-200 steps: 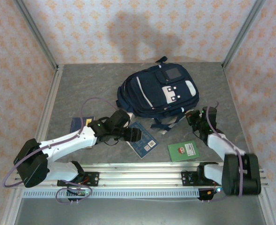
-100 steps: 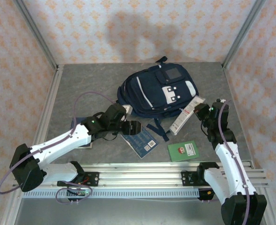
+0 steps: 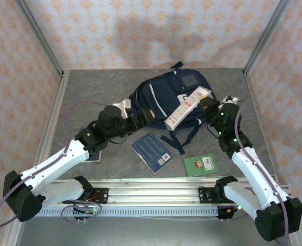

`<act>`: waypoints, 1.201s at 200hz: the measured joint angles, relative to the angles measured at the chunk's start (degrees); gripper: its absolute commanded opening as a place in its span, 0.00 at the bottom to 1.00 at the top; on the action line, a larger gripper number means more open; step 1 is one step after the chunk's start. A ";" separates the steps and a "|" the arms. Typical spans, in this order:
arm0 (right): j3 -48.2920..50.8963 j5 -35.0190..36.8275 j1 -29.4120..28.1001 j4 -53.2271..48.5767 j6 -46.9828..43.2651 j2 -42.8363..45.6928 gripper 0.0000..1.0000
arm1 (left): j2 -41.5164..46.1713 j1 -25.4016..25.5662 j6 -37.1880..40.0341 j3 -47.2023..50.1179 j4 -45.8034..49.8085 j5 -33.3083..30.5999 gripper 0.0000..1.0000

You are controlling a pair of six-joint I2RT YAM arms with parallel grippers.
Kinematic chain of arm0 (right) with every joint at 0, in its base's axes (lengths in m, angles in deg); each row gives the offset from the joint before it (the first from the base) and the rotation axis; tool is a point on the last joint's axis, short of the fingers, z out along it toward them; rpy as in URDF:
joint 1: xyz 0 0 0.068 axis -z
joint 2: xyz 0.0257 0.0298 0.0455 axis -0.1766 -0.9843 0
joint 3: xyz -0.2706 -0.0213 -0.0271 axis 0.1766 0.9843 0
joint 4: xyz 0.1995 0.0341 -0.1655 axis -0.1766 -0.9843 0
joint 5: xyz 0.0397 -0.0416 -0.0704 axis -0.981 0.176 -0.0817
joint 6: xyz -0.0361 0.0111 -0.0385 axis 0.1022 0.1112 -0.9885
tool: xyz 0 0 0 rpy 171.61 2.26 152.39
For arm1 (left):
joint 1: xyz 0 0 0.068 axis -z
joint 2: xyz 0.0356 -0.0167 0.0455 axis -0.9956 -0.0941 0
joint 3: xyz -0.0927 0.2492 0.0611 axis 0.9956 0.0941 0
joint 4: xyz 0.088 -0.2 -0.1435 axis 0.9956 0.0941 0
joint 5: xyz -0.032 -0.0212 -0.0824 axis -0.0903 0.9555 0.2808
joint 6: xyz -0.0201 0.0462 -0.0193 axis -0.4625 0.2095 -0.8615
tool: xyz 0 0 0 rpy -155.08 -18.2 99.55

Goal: Pack the student bag

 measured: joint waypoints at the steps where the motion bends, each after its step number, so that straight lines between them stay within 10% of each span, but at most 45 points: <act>1: -0.04 0.26 -0.37 0.39 0.26 -0.22 0.00 | -0.02 0.00 -0.22 0.00 -0.24 0.00 1.00; 77: -1.92 10.97 -11.93 13.00 6.19 -6.71 0.00 | -3.04 0.00 -12.63 0.96 -12.35 -0.68 0.98; 240: -1.53 17.33 -17.88 22.91 7.80 -7.04 0.00 | -10.12 0.00 -16.46 -1.68 -18.34 -1.75 0.84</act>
